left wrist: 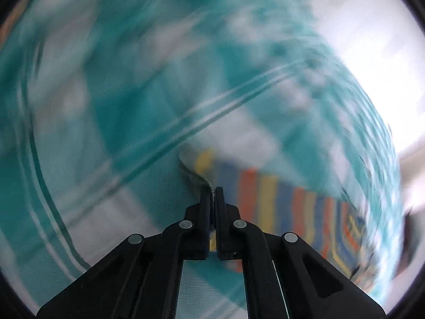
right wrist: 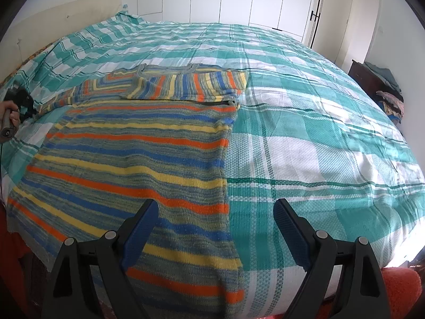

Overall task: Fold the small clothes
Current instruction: 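Grasp the opposite side edge of the sweater with the left gripper, then fold the held side over the sweater body and open the left gripper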

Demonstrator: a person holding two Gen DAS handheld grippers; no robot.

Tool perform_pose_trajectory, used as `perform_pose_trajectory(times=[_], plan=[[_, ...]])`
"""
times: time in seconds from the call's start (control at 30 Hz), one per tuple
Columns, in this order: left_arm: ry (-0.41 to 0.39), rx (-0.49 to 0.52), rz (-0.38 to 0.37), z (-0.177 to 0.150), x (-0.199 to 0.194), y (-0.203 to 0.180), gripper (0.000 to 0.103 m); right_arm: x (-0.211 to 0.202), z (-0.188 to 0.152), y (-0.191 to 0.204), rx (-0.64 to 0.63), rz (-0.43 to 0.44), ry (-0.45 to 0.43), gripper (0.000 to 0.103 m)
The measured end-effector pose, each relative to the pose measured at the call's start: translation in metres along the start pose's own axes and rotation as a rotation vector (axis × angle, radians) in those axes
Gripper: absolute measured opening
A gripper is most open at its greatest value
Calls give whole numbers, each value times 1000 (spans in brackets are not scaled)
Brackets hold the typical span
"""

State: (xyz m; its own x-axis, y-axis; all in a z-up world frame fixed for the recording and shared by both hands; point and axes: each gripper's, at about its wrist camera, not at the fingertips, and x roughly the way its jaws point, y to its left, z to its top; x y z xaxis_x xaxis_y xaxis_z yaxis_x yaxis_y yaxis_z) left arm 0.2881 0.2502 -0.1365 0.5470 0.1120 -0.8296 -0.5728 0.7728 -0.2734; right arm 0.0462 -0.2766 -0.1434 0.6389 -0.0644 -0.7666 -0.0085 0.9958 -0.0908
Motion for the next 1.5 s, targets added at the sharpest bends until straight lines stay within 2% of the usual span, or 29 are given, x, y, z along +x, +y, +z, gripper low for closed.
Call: perform_pose_trajectory(times=[0.13, 0.23, 0.3, 0.33, 0.37, 0.43, 0.47, 0.5, 0.53, 0.57, 0.6, 0.7, 0.73, 0.8, 0.93, 1.0, 1.07, 1.13, 1.17, 1.2, 1.27, 1.3, 1.4, 1.43, 1.5], plan=[[-150, 384, -96, -20, -62, -113, 0, -1, -1, 1, 3, 19, -1, 88], [-260, 708, -203, -82, -106, -208, 0, 1, -2, 2, 7, 30, 5, 88], [-288, 866, -258, -129, -118, -253, 1, 0, -2, 1, 14, 31, 0, 88], [-278, 936, -276, -156, -116, -273, 3, -1, -2, 0, 17, 30, -3, 88], [-241, 991, -278, -182, -108, -287, 9, -2, -3, -1, 20, 27, -4, 88], [-112, 1085, -234, -229, -72, -311, 37, -2, -4, -5, 34, 25, -3, 88], [-69, 1114, -182, -250, -56, -314, 58, -1, -4, -7, 42, 25, 1, 88], [-45, 1129, -156, -267, -47, -311, 58, 0, -3, -10, 54, 25, 5, 88], [-22, 1135, -164, -281, -47, -301, 58, 0, -3, -13, 65, 26, 5, 88], [4, 1131, -203, -290, -52, -289, 60, -1, -3, -16, 77, 26, 2, 88], [21, 1126, -238, -294, -59, -276, 68, -2, -2, -20, 91, 26, -5, 88], [27, 1084, -302, -287, -84, -236, 80, 1, -2, -27, 121, 32, -1, 88], [31, 1048, -319, -273, -89, -221, 81, 5, -2, -29, 133, 37, 10, 88], [30, 943, -304, -240, -93, -201, 81, 11, -3, -32, 153, 48, 29, 88], [18, 596, -199, -141, -57, -166, 79, 15, -3, -28, 159, 66, 40, 88], [16, 506, -175, -116, -35, -159, 78, 14, -3, -22, 140, 64, 37, 88], [53, 553, -103, -117, -2, -165, 78, 13, -3, -18, 117, 59, 36, 88], [164, 666, 21, -140, 35, -163, 74, 13, -4, -17, 106, 51, 42, 88], [166, 696, 29, -147, 36, -156, 75, 13, -3, -17, 106, 48, 45, 88], [133, 720, 20, -152, 30, -151, 77, 12, -2, -19, 109, 47, 49, 88], [93, 730, 48, -155, 13, -141, 82, 9, 3, -24, 127, 56, 71, 88], [87, 728, 43, -156, 3, -135, 82, 6, 8, -25, 133, 75, 95, 88], [56, 686, -13, -163, -32, -109, 85, 3, 27, -12, 91, 169, 248, 88], [57, 663, -41, -169, -43, -101, 86, 0, 33, -4, 67, 205, 272, 88], [71, 633, -102, -188, -65, -86, 86, -9, 46, 15, 16, 282, 265, 88]])
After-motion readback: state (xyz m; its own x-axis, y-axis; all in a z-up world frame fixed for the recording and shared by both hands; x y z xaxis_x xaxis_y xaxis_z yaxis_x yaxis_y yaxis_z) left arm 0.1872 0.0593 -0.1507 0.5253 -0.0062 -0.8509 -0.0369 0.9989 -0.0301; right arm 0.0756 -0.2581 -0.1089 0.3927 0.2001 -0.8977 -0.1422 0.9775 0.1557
